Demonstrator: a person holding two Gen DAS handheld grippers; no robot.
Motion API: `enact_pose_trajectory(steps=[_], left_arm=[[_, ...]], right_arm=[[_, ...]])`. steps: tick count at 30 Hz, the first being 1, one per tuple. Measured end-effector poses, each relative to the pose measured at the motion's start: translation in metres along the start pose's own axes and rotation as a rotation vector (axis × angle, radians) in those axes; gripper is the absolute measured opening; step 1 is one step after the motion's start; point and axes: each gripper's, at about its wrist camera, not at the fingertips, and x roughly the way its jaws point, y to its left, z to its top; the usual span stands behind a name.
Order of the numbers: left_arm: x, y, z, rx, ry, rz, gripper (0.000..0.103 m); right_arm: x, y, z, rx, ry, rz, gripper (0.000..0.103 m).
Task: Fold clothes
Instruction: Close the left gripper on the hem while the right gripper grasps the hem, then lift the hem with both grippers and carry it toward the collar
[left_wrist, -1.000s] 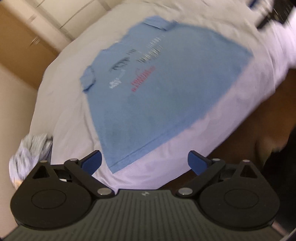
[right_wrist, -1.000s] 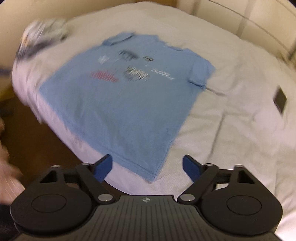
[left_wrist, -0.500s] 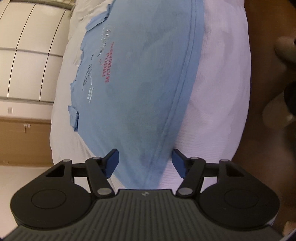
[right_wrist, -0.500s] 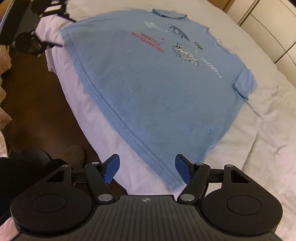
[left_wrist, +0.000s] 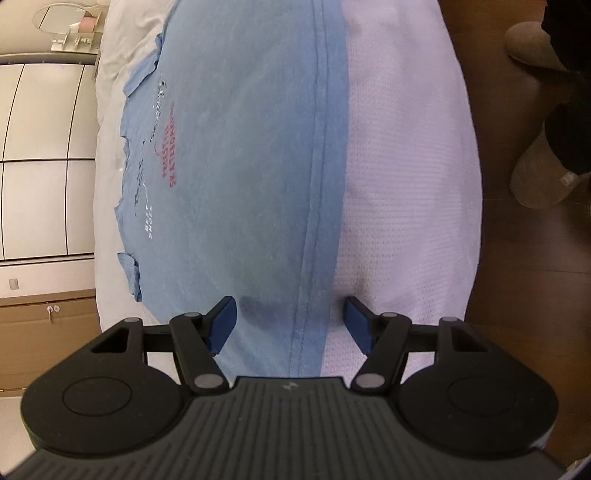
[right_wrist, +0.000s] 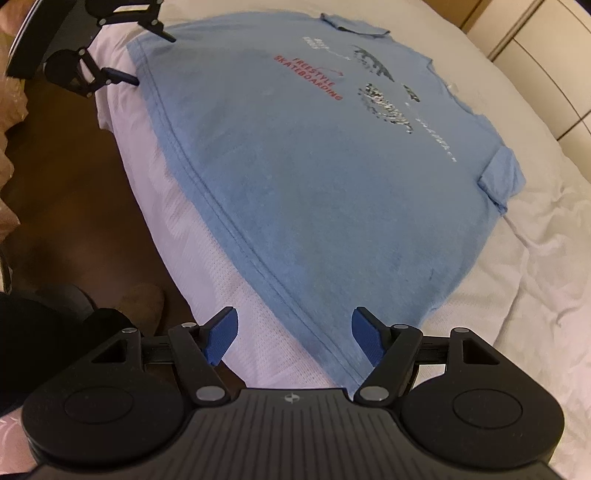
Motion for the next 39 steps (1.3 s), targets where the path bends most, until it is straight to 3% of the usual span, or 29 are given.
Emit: enact_pose_trajectory(steps=[1, 4, 5, 7, 15, 21, 26, 33, 39], left_arm=[[0.002, 0.000, 0.000, -0.003, 0.003, 0.002, 0.069], [0.005, 0.007, -0.001, -0.060, 0.000, 0.017, 0.067], [0.004, 0.008, -0.002, -0.080, -0.005, 0.015, 0.064], [0.000, 0.009, -0.006, -0.113, -0.017, -0.010, 0.044], [-0.009, 0.014, -0.012, -0.189, -0.056, -0.005, 0.035], [-0.018, 0.028, -0.014, -0.240, -0.090, -0.041, 0.022], [-0.024, 0.048, -0.015, -0.281, -0.077, -0.077, 0.013], [-0.039, 0.104, -0.019, -0.366, -0.080, -0.045, 0.010], [-0.034, 0.177, -0.030, -0.446, -0.093, -0.084, 0.009]], right_arm=[[0.002, 0.002, 0.000, -0.012, -0.004, 0.000, 0.072], [0.010, 0.009, -0.001, -0.057, -0.022, -0.009, 0.073], [0.012, 0.011, -0.002, -0.075, -0.027, -0.017, 0.073], [0.019, 0.016, -0.006, -0.115, -0.035, -0.048, 0.073], [0.040, 0.032, -0.025, -0.347, -0.078, -0.195, 0.069], [0.038, 0.016, -0.022, -0.344, -0.085, -0.189, 0.053], [0.030, 0.011, -0.012, -0.333, -0.074, -0.122, 0.000], [-0.012, -0.022, 0.017, -0.249, -0.097, -0.118, 0.000], [-0.040, -0.068, 0.057, -0.196, -0.105, -0.178, 0.000]])
